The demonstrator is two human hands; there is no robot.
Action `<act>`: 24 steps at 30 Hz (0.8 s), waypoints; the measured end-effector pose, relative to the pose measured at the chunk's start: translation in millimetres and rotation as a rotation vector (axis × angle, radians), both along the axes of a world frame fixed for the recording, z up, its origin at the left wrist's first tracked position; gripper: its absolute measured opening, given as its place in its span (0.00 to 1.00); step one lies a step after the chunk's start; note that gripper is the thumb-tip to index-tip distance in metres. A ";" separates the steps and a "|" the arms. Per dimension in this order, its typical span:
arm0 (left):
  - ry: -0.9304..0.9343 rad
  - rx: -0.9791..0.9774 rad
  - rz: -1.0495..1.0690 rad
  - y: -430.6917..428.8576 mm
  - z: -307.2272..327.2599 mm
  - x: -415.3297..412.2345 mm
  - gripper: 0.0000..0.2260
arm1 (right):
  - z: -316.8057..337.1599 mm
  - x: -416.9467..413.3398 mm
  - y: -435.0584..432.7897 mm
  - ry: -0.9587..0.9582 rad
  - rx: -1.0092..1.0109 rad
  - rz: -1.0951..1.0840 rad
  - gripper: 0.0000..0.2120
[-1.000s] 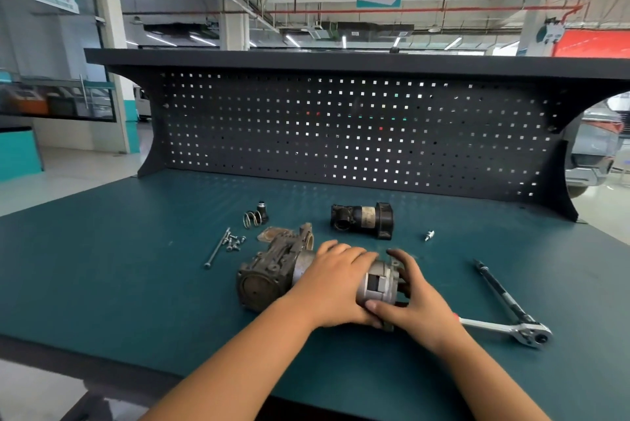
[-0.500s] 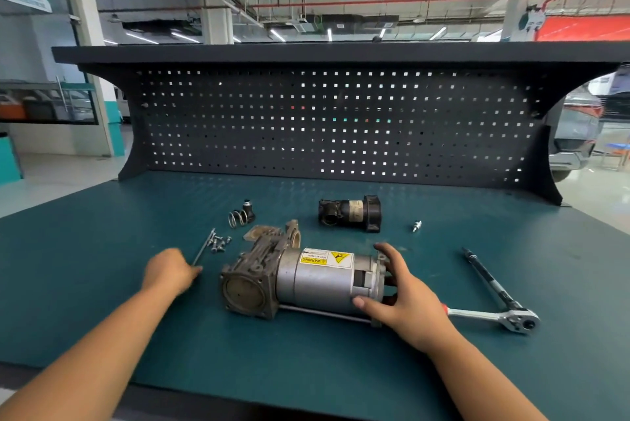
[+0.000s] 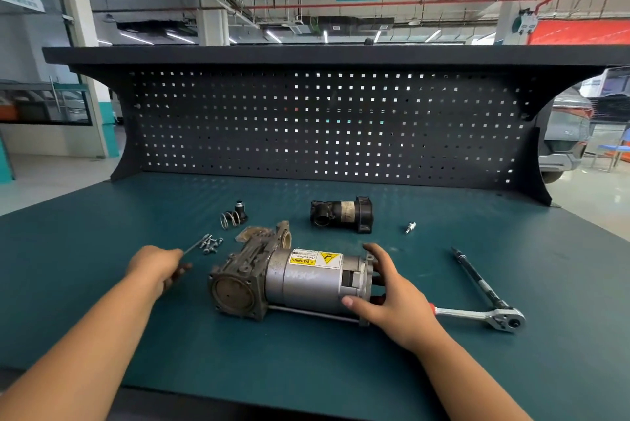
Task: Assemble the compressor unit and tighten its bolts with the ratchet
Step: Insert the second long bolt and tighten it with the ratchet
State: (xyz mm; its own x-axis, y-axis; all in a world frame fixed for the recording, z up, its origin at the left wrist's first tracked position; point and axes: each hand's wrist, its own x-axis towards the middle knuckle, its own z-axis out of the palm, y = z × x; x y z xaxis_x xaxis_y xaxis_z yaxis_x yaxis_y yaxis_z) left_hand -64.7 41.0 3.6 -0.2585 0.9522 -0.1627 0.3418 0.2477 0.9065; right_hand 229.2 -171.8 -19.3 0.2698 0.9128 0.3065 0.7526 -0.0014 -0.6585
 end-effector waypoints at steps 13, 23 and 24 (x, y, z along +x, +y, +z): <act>-0.664 0.151 -0.523 -116.8 80.5 83.7 0.05 | 10.9 -2.7 -6.1 0.267 0.290 0.085 0.23; -0.103 0.439 -0.770 -173.0 36.3 180.4 0.09 | 63.5 2.2 11.5 0.663 0.433 0.168 0.08; 0.005 0.521 -0.768 -171.4 33.8 182.3 0.09 | 64.2 8.1 11.6 0.662 0.454 0.178 0.09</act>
